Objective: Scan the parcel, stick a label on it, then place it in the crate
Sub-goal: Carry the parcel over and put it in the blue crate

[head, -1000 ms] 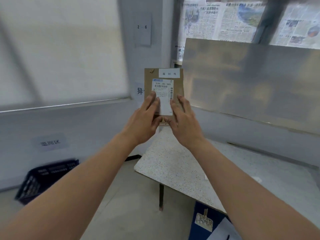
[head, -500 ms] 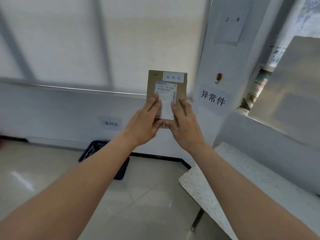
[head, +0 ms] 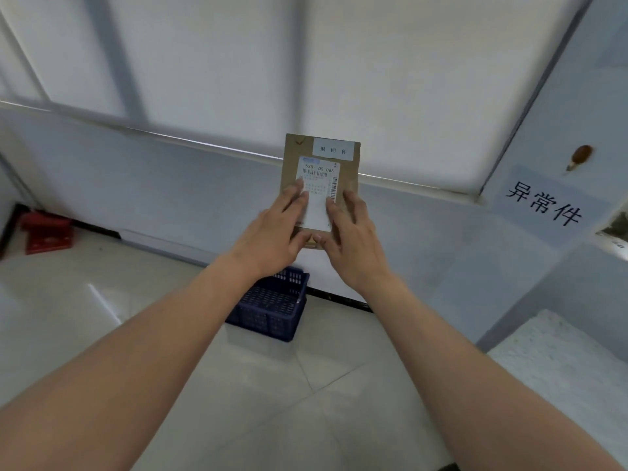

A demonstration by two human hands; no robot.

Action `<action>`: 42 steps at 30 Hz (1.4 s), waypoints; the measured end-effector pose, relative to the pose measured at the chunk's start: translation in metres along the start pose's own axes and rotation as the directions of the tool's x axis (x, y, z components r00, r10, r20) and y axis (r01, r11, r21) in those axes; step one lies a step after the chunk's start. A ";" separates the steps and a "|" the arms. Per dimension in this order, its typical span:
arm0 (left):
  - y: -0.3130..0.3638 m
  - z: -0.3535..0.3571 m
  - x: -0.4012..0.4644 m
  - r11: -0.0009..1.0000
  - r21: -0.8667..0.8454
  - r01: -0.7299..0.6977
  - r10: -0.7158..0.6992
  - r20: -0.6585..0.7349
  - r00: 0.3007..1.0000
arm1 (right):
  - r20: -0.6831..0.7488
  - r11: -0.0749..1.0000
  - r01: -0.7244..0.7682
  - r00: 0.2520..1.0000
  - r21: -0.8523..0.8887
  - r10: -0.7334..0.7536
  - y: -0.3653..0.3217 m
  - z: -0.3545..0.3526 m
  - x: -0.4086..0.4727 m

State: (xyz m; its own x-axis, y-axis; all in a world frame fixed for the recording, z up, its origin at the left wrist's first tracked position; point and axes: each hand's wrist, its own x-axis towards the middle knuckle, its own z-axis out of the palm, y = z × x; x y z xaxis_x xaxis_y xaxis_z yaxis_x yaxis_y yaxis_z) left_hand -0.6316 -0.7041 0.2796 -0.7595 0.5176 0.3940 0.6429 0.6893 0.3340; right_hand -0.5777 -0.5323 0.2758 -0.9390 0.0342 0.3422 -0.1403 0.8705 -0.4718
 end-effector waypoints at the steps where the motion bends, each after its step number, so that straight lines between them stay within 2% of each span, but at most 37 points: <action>1: -0.023 -0.004 0.002 1.000 0.004 0.002 -0.002 0.006 1.000 | 0.004 1.000 -0.006 1.000 0.001 0.006 -0.012 0.017 0.012; 7: -0.143 -0.024 0.016 1.000 -0.008 0.013 -0.013 0.068 0.998 | 0.021 0.999 -0.043 0.999 -0.007 0.044 -0.065 0.099 0.080; 13: -0.239 -0.027 0.042 0.999 -0.011 0.034 -0.032 0.127 0.991 | 0.053 0.998 -0.058 0.997 -0.010 0.059 -0.089 0.170 0.148; 25: -0.409 0.030 0.142 0.995 0.016 0.093 -0.094 0.272 0.958 | 0.145 0.990 -0.133 0.982 0.054 0.124 -0.053 0.316 0.305; 32: -0.490 0.066 0.184 0.991 -0.012 0.135 -0.121 0.368 0.922 | 0.213 0.979 -0.200 0.959 0.052 0.184 -0.036 0.385 0.365; 37: -0.549 0.097 0.198 0.987 -0.057 0.151 -0.108 0.460 0.881 | 0.263 0.957 -0.285 0.928 0.044 0.264 -0.028 0.436 0.390; 42: -0.611 0.125 0.216 0.988 -0.105 0.110 -0.034 0.553 0.833 | 0.288 0.916 -0.398 0.884 0.053 0.368 -0.025 0.486 0.415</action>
State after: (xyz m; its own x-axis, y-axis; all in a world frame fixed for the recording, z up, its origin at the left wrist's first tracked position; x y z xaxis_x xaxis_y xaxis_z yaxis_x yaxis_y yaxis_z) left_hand -1.2008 -0.9503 0.0536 -0.7088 0.6878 -0.1564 0.5623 0.6848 0.4635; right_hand -1.1168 -0.7790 0.0345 -0.9723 0.2091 -0.1047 0.2288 0.7578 -0.6110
